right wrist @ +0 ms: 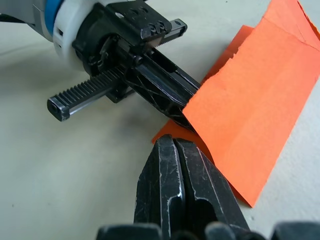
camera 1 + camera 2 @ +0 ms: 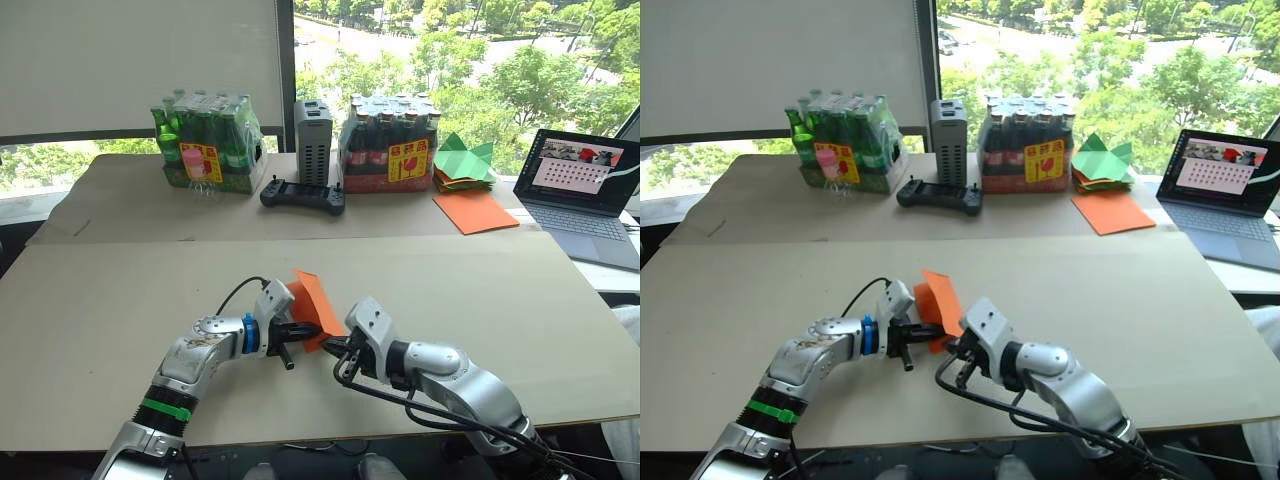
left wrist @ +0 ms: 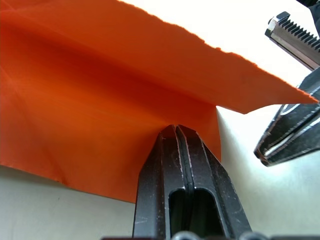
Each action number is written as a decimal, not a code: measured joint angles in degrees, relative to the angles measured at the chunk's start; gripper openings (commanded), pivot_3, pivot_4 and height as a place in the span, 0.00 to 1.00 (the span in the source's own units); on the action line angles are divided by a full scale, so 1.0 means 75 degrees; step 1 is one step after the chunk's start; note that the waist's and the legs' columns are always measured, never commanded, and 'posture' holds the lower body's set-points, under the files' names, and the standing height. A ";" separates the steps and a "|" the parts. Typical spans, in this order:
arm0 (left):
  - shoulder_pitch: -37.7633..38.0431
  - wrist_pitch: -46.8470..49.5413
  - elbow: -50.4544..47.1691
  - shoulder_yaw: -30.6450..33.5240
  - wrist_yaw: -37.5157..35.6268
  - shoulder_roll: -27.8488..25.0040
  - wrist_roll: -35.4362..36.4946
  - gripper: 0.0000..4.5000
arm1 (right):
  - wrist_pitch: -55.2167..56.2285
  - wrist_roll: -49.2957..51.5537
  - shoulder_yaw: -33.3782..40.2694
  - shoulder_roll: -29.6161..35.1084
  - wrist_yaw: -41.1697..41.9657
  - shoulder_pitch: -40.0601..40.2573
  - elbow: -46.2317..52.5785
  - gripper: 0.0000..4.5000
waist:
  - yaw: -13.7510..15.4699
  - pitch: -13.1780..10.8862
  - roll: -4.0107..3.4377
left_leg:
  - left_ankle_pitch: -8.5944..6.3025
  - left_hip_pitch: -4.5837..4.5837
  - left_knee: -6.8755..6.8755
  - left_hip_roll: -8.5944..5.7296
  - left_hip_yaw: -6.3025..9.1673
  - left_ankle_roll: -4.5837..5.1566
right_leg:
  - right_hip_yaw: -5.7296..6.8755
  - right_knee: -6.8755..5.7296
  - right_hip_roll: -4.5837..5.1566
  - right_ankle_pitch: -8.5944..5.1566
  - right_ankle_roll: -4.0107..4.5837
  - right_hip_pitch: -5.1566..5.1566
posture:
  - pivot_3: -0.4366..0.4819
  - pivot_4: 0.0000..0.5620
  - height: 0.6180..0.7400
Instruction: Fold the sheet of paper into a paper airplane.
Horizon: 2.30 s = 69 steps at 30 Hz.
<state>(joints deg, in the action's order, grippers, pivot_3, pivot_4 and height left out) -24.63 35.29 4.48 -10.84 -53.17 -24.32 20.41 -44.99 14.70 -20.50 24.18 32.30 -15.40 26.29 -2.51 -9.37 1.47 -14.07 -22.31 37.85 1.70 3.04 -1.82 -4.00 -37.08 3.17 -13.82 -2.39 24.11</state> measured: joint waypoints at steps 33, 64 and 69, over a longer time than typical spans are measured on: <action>-0.0019 -0.0003 0.0022 -0.0010 -0.0037 -0.0013 -0.0006 0.00 | 0.0008 -0.0370 0.1091 -0.0696 -0.1251 -0.0193 -0.0551 0.00 | -0.0003 0.0000 0.0000 | 0.0000 0.0000 0.0000 0.0001 0.0000 0.0000 | 0.0000 -0.0002 0.0000 0.0001 0.0001 0.0001 | 0.48 0.27 1.00; -0.0023 0.1105 -0.0003 0.1680 0.0981 0.0220 0.1001 0.00 | -0.0185 -0.1174 0.0369 -0.1352 -0.1493 -0.0763 -0.1660 0.00 | -0.0103 0.0002 0.0000 | 0.0000 0.0012 0.0000 0.0004 0.0003 0.0000 | -0.0001 -0.0012 -0.0004 0.0002 0.0003 -0.0003 | 0.48 0.27 1.00; -0.0024 0.1780 -0.0003 0.2437 0.1236 0.0222 0.1688 0.12 | -0.0176 -0.1204 0.0326 -0.1365 -0.1467 -0.0823 -0.1740 0.00 | -0.0148 0.0002 0.0000 | 0.0000 0.0014 0.0000 0.0004 0.0004 0.0000 | -0.0001 -0.0013 -0.0004 0.0002 0.0003 -0.0005 | 0.48 0.27 1.00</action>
<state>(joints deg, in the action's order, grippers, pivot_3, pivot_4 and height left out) -24.81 48.64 4.45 7.44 -43.90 -22.65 33.07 -46.31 5.67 -18.05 13.94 21.29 -21.57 13.24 -3.62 -9.35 1.47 -14.07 -22.20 37.85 1.73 3.07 -1.82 -4.00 -37.18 3.15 -13.81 -2.37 24.08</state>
